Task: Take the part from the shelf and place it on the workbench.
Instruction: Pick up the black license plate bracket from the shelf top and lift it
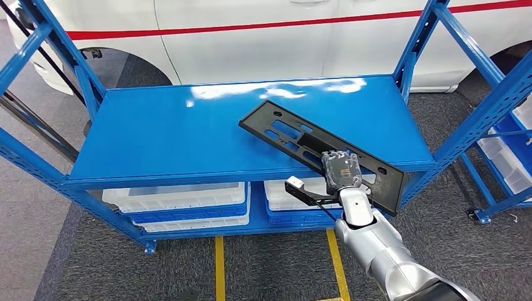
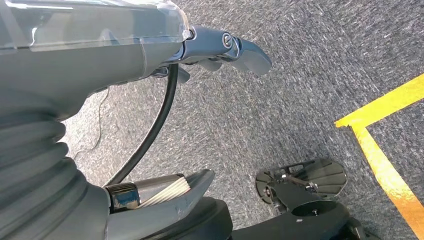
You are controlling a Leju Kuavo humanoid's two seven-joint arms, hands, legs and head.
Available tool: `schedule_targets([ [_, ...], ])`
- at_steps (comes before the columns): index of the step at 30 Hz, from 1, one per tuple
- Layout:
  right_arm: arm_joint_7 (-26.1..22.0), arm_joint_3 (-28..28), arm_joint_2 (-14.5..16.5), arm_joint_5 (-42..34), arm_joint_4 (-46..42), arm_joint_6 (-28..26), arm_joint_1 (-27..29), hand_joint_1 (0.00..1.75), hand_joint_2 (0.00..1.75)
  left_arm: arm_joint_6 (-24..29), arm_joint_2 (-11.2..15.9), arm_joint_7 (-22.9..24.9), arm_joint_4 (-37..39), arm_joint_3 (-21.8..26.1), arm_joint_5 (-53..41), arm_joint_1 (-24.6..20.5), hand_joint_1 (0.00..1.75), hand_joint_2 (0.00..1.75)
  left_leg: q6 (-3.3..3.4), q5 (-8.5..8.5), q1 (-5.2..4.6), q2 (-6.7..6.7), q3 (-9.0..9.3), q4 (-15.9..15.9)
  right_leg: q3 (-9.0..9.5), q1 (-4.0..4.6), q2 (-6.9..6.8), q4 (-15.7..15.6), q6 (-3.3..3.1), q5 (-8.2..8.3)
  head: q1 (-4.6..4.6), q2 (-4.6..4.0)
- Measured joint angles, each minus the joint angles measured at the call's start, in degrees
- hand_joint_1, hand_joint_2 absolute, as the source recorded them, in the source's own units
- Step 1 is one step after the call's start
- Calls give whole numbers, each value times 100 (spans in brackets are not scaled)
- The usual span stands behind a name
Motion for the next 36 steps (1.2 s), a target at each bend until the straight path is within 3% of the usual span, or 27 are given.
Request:
schedule_targets([
  [10, 33, 1, -13, 199, -18, -240, 62, 173, 175, -46, -4, -10, 0, 0, 1, -2, 0, 175, 0, 0, 0, 0, -3, 0, -1, 0, 0, 0, 0, 0, 1, 0],
  [16, 308, 71, -48, 669, -471, -414, 223, 173, 175, -62, -5, 10, 0, 1, 1, -2, 0, 175, 0, 0, 0, 0, -10, 0, -9, 0, 0, 0, 0, 0, -1, 0],
  [23, 880, 811, -206, 735, -1223, -421, 226, 173, 175, -81, -7, 4, 0, 1, 12, -3, 0, 175, 0, 0, 0, 2, -13, 0, -13, 0, 3, 0, 0, 0, 0, 0],
  [33, 964, 1560, -319, 766, -1648, -432, 57, 173, 175, -153, -9, -99, 0, 1, -9, -19, 0, 175, 3, -3, -1, -1, -24, 9, -18, -6, -1, -3, 4, 2, 0, 0],
  [36, 907, 1709, -338, 767, -1650, -435, 24, 173, 175, -188, -13, -133, 0, 1, -13, -32, 0, 175, 50, -19, -14, -7, -44, 53, -23, -27, -6, -5, 27, 8, -1, 0],
])
